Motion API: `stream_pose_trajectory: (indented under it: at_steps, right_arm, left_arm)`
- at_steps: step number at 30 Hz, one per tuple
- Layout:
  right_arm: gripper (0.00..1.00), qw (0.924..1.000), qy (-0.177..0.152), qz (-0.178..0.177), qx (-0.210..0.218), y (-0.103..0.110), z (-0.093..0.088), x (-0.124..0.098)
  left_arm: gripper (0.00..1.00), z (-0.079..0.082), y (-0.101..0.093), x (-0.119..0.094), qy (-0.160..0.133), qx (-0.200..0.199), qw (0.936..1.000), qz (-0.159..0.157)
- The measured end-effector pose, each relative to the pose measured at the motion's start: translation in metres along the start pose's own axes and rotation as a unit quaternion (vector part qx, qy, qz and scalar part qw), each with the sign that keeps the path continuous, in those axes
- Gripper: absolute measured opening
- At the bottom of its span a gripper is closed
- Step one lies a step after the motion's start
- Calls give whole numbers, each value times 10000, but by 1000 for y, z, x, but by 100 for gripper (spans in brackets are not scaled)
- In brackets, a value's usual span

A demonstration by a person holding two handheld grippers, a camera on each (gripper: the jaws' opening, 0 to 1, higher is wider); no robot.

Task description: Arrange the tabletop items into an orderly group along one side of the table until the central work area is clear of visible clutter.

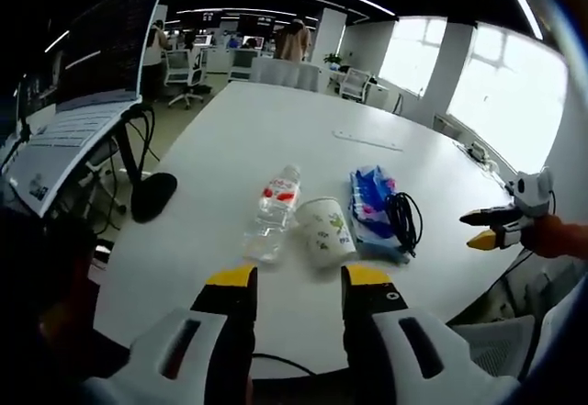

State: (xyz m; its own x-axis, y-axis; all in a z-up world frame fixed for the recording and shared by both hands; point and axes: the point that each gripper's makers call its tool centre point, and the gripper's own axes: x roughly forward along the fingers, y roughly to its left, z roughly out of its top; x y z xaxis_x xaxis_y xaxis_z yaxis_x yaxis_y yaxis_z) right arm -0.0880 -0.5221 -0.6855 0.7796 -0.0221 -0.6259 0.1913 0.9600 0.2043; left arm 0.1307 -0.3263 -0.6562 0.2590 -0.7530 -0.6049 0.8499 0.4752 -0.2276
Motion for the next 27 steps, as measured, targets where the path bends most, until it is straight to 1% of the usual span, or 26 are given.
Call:
stream_pose_trajectory:
  at_steps: [7, 9, 14, 19, 23, 27]
  right_arm:
    - [55, 10000, -11, -8, 39, -1, -2, 0]
    - [55, 10000, -15, -19, 71, -2, -3, 0]
    - [55, 9999, -27, -52, 134, -5, -7, -1]
    - [55, 9997, -22, -79, 214, -7, -12, -3]
    - [55, 9996, 5, -95, 267, -8, -16, -4]
    - [54, 9994, -5, -109, 328, -10, -19, -5]
  left_arm:
    - [33, -3, 8, 2, 77, -88, 9998, 136]
    - [33, -3, 10, 4, 73, -130, 9998, 132]
    - [33, -3, 8, 5, 126, -85, 9998, 127]
    - [34, 0, 3, 11, 188, 26, 9998, 42]
    - [34, 5, -2, 18, 231, 131, 9996, -27]
    - [34, 11, -2, 25, 254, 203, 9994, -63]
